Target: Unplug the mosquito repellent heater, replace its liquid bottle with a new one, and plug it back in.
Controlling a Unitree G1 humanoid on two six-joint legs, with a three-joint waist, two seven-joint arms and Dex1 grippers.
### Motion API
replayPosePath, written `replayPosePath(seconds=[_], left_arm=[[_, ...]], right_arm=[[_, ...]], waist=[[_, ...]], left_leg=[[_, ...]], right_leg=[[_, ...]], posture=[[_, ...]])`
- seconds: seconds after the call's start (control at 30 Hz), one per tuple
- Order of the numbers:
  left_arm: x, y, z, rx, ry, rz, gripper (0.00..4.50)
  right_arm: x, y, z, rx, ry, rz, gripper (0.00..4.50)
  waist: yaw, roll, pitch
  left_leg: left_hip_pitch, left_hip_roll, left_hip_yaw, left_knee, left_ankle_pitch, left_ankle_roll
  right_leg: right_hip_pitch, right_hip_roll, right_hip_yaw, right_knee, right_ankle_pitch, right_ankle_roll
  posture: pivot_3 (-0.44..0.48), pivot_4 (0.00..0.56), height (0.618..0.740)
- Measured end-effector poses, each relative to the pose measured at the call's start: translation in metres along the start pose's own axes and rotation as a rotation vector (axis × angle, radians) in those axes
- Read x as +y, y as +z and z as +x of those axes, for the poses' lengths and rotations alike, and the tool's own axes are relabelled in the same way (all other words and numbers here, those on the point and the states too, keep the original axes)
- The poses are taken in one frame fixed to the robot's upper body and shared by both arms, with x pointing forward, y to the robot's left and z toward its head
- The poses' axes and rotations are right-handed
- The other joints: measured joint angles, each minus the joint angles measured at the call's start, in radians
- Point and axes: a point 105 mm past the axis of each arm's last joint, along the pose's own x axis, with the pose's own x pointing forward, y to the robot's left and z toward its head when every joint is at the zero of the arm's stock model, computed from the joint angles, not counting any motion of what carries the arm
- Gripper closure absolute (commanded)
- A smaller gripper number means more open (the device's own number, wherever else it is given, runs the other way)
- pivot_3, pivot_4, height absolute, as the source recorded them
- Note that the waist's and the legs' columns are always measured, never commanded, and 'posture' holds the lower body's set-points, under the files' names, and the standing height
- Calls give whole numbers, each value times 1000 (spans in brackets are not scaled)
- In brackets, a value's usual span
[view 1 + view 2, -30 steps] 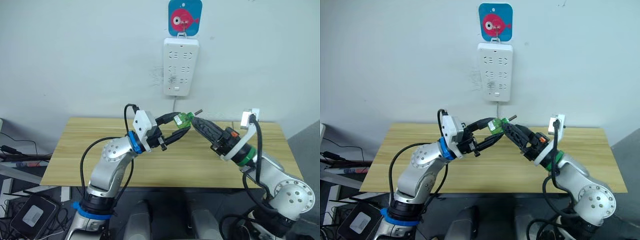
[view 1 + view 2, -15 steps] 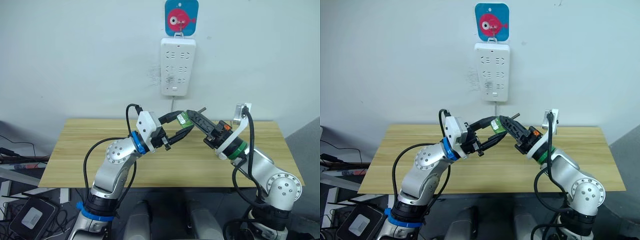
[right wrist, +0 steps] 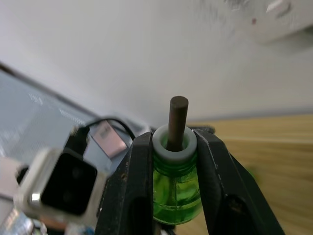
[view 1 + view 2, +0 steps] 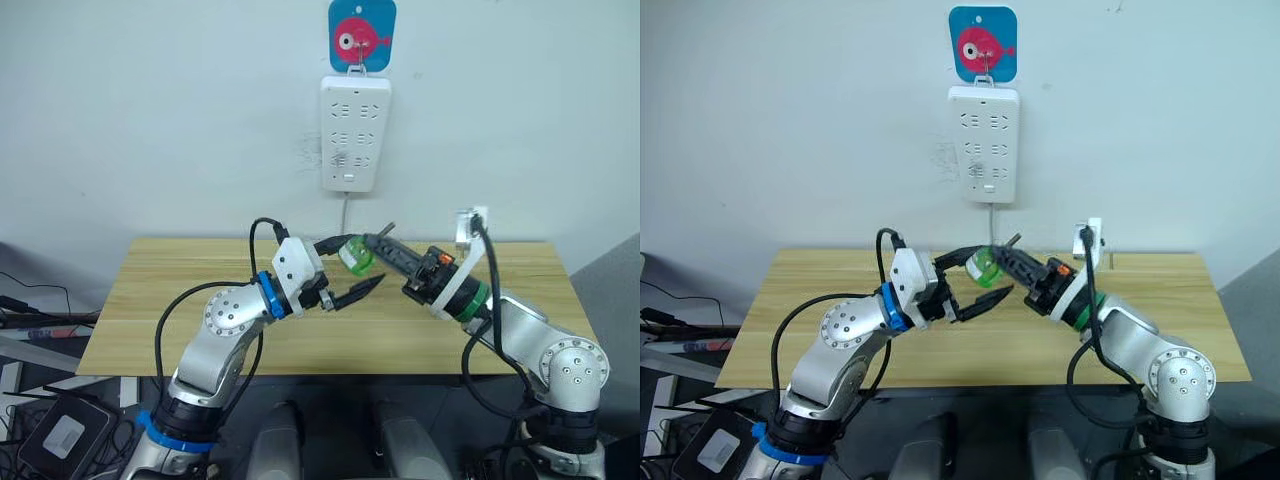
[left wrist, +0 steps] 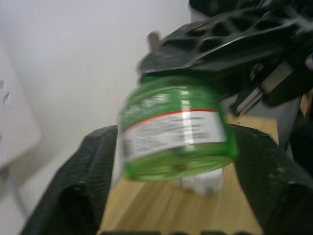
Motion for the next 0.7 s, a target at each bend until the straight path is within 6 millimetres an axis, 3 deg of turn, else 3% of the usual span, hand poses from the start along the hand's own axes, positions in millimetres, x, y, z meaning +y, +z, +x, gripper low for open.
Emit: replayPosePath(seconds=[0.1, 0.2, 0.43, 0.57, 0.7], left_arm=[[5, -23, -22, 148, 35, -24, 0], [12, -27, -43, 232, 84, -25, 0], [-5, -31, -52, 309, 75, -72, 0], [-9, -31, -57, 325, 66, -92, 0], [-7, -31, -59, 334, 76, -96, 0]], right_arm=[[-21, -9, -3, 93, -98, -214, 3673], [-52, -16, 6, 96, -221, -383, 3673], [-132, -43, 33, 75, -459, -689, 3673], [-167, -45, 47, 71, -541, -782, 3673], [-186, -40, 51, 40, -592, -743, 3673]], waist=[[1, 0, 0], [1, 0, 0], [19, 1, 5], [28, 4, 9], [32, 4, 12]], left_leg=[[0, 1, 0, 0, 0, 0], [1, 2, 0, 0, 0, 0], [1, 1, 3, -1, 0, 0], [2, 1, 4, -2, 0, 0], [2, 1, 3, -3, 0, 0]], right_leg=[[0, 0, 0, 0, 0, 0], [-1, 1, 0, 0, -1, 0], [-2, 0, 2, 0, -1, 0], [-2, 0, 2, 0, 0, -1], [-1, 0, 2, 0, 1, -3]], posture=[[17, 233, 740], [39, 245, 740], [76, 280, 740], [111, 288, 740], [128, 293, 740]])
